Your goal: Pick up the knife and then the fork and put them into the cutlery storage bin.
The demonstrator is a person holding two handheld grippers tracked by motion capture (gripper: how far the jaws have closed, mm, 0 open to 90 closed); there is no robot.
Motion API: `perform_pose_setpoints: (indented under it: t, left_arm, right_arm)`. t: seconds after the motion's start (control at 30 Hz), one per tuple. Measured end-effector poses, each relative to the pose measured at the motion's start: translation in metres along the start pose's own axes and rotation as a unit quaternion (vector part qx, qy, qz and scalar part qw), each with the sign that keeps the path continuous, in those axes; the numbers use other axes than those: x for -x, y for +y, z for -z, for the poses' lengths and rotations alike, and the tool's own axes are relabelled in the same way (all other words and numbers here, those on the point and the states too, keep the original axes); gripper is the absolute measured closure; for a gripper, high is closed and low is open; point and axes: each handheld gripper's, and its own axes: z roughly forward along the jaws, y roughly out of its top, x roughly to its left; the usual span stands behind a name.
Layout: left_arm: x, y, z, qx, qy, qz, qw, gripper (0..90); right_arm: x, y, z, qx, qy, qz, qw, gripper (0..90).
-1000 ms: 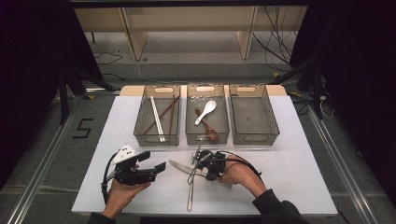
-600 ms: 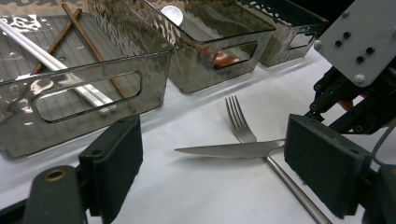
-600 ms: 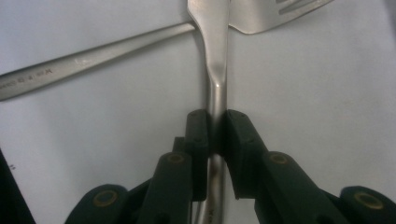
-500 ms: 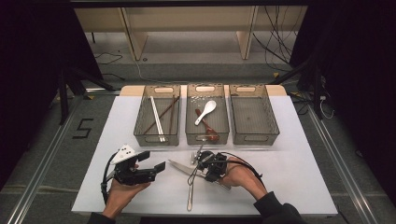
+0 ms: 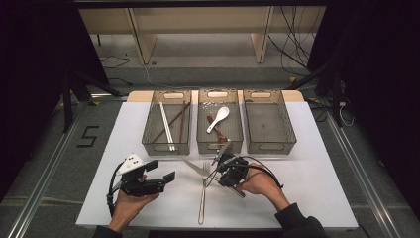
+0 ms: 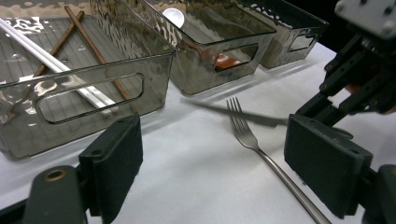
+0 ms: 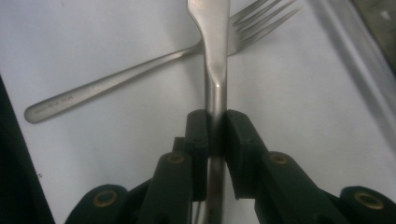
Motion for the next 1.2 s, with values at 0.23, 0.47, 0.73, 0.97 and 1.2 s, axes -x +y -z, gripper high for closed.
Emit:
perform_pose_setpoints:
  t: [0.23, 0.47, 0.73, 0.97, 1.2]
  left_arm:
    - [0.000, 0.000, 0.000, 0.000, 0.000, -0.001, 1.0000, 19.2]
    - [0.000, 0.000, 0.000, 0.000, 0.001, 0.000, 1.0000, 19.2]
    - [0.000, 0.000, 0.000, 0.001, 0.001, 0.000, 1.0000, 19.2]
    - [-0.001, 0.000, 0.000, 0.004, 0.000, 0.000, 1.0000, 19.2]
    - [-0.001, 0.000, 0.000, 0.009, -0.001, 0.003, 1.0000, 19.2]
  right_arm:
    - [0.017, -0.010, 0.023, 0.053, 0.001, -0.038, 0.9979, 80.4]
    - [0.034, -0.019, 0.045, 0.103, -0.010, -0.071, 0.9921, 80.4]
    - [0.054, -0.029, 0.065, 0.144, -0.025, -0.111, 0.9831, 80.3]
    - [0.067, -0.035, 0.080, 0.162, -0.040, -0.126, 0.9779, 80.3]
    - [0.082, -0.038, 0.091, 0.179, -0.055, -0.151, 0.9707, 80.3]
